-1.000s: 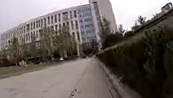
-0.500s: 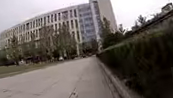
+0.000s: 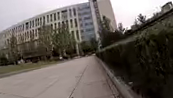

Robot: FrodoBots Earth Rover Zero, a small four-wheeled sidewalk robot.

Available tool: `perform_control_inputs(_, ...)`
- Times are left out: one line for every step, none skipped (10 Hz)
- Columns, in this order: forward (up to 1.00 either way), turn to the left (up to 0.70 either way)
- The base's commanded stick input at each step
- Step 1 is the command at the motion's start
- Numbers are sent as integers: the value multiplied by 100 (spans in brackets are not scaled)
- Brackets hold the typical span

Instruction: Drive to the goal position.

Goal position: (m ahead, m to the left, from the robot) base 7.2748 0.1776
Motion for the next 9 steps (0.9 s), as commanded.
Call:
perform_control_inputs(45,0)
perform_control_inputs(45,0)
perform_control_inputs(45,0)
perform_control_inputs(45,0)
perform_control_inputs(45,0)
perform_control_inputs(45,0)
perform_control_inputs(45,0)
perform_control_inputs(45,0)
perform_control_inputs(45,0)
